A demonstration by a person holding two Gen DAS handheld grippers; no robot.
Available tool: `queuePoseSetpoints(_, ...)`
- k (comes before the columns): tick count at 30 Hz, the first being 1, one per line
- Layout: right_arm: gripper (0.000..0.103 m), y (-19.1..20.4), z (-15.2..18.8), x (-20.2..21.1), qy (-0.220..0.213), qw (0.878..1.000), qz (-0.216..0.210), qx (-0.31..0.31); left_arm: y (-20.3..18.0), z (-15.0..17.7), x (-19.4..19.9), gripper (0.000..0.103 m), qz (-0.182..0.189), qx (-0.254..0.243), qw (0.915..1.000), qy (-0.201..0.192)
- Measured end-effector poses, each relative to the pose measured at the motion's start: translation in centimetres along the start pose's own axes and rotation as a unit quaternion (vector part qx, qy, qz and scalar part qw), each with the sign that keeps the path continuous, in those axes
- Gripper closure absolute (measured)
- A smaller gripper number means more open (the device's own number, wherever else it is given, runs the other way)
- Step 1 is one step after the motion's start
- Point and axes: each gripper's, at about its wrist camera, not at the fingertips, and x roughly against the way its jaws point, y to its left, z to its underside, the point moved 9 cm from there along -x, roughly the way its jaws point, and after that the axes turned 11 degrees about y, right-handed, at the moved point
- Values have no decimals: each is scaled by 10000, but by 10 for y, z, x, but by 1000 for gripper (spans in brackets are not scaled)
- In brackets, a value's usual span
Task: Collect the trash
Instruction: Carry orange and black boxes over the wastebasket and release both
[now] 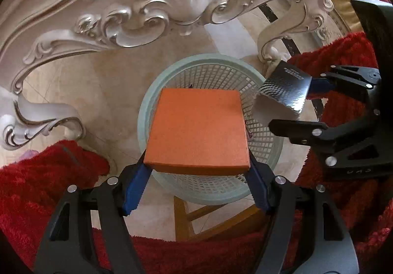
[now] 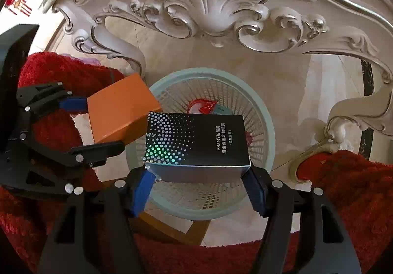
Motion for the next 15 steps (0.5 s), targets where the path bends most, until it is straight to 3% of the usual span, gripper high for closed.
queuePoseSetpoints(4, 40, 4, 19, -18, 198, 9997, 126, -25, 0, -1, -3, 33, -35, 6, 10000, 78)
queuePoseSetpoints(15, 38, -7, 28, -23, 366, 9991, 141, -177, 10, 1, -16, 31, -150, 208, 9992, 307)
